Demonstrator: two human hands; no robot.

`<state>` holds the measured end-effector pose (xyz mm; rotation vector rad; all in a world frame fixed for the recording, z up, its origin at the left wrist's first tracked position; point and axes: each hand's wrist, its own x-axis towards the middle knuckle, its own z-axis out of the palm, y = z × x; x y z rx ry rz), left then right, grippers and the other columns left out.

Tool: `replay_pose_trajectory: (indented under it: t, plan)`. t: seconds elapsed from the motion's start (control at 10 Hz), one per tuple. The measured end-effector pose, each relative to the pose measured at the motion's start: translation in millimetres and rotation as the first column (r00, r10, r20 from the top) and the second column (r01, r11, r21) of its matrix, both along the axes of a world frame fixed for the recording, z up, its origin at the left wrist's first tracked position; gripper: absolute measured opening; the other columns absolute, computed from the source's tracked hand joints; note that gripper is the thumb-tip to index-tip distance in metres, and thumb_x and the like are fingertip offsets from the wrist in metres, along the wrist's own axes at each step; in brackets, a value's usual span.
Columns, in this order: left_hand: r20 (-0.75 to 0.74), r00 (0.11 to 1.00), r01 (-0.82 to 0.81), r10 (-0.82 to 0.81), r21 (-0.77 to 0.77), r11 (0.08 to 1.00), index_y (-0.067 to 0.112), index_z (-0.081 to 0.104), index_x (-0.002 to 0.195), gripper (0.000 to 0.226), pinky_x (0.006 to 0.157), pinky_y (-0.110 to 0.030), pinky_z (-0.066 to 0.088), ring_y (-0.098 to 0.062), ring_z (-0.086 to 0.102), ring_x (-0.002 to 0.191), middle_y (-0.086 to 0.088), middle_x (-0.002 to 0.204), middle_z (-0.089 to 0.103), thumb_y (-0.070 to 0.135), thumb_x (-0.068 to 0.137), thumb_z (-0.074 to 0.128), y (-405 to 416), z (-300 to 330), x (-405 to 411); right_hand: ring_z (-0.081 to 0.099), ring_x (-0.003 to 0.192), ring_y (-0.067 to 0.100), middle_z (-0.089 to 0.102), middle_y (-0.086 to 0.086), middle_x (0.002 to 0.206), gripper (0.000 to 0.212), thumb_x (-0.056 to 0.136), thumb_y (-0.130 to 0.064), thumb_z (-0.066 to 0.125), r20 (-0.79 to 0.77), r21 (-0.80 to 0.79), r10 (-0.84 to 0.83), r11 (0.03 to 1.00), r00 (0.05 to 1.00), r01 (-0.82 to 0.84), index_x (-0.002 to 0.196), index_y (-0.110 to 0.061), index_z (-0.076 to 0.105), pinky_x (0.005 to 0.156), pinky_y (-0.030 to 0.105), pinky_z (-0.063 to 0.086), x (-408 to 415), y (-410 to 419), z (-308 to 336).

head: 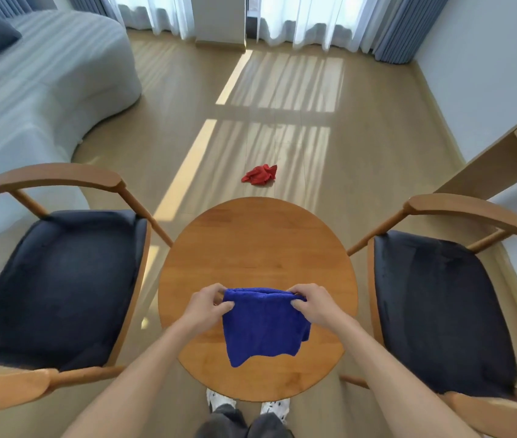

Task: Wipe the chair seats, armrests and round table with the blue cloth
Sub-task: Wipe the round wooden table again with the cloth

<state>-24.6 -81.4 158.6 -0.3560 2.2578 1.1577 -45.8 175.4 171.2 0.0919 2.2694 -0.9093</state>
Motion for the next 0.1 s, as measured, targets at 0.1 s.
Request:
replay_pose_trajectory:
  t: [0.1]
  plan:
    - [-0.086,0.976,-0.208,0.200,-0.090,0.974,0.015,0.056,0.122,0.027,0.079,-0.027,0.042,-0.018,0.054,0.099,-0.001,0.106,0.062,0.019,0.095,0.054,3.7,-29.8,-22.4,0.055,0.116,0.020,0.059,0.006,0.129,0.040,0.097,-0.007,0.041,-0.092,0.088,-0.159,0.982,0.983,0.168,0.133,-0.015,0.055,0.094,0.027,0.043,-23.9,-5.8,-32.1]
